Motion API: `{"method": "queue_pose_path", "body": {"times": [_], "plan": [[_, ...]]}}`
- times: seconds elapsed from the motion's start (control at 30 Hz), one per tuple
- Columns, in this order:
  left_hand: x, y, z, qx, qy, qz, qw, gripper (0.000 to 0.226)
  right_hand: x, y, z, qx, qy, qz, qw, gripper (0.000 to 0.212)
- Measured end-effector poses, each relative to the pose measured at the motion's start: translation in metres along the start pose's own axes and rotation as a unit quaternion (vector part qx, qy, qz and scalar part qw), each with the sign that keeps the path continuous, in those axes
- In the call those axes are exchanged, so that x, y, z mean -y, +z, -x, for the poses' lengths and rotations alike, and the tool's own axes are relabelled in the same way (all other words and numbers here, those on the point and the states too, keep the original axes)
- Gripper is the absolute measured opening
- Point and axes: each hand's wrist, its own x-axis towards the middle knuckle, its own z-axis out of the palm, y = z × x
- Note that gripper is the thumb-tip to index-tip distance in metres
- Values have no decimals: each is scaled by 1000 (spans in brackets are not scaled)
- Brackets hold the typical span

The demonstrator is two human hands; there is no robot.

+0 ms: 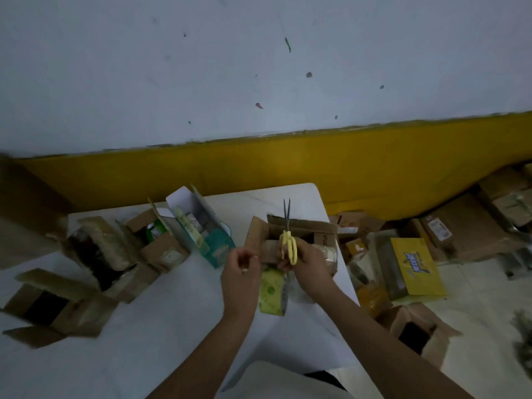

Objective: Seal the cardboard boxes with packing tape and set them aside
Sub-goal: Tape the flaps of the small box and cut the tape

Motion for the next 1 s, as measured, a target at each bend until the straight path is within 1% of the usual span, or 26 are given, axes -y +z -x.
{"method": "queue_pose_path", "body": {"times": [0.03,0.07,0.13,0.17,0.2,0.23,0.27,0.3,0.33,0.37,0.4,0.5,0.53,0.57,0.67,0.73,0.8,0.87,0.93,1.0], "plan": [[2,1,7,-8,-34,-28,999,5,1,-3,-4,14,-5,-4,1000,31],[4,3,11,5,-82,-39,996,14,1,-6,-8,26,-9,-6,1000,35],[7,10,10,72,-172,-58,981,31,1,-10,-13,51,-11,-8,999,39],[5,13,7,116,-208,-70,969,39,2,-11,-14,69,-2,-31,997,37],[2,16,3,150,-232,-80,958,51,2,-12,-15,88,26,-79,993,34],[2,18,0,172,-250,-76,950,64,2,-12,-17,106,59,-132,984,31],[5,19,-4,185,-263,-59,945,67,0,-15,-19,118,88,-183,972,30],[4,19,-5,195,-271,-30,942,58,0,-18,-21,125,101,-218,962,31],[2,18,-5,204,-272,10,940,42,-2,-22,-23,128,103,-230,959,32],[0,17,-5,216,-271,39,937,28,-2,-26,-24,129,93,-219,963,33],[0,18,-5,223,-274,60,934,23,-3,-28,-24,127,77,-191,970,32],[-5,17,-4,237,-290,103,921,31,-2,-29,-24,114,41,-112,986,29],[-5,18,-4,238,-290,111,920,30,-1,-27,-26,111,39,-96,988,29],[-6,18,-4,235,-293,111,920,27,0,-25,-28,113,42,-90,989,28],[-4,19,-2,215,-306,117,920,22,-2,-21,-33,126,68,-126,982,29],[0,21,-2,196,-308,121,923,19,-5,-23,-33,127,60,-112,984,27],[-1,22,0,170,-311,124,927,29,-6,-25,-32,119,31,-48,991,22],[-3,24,2,167,-308,132,927,36,-9,-22,-33,107,0,21,994,14],[-7,25,5,169,-307,137,927,35,-14,-18,-34,91,-29,83,992,12],[-7,24,6,164,-302,137,929,35,-18,-15,-35,72,-44,112,990,11]]}}
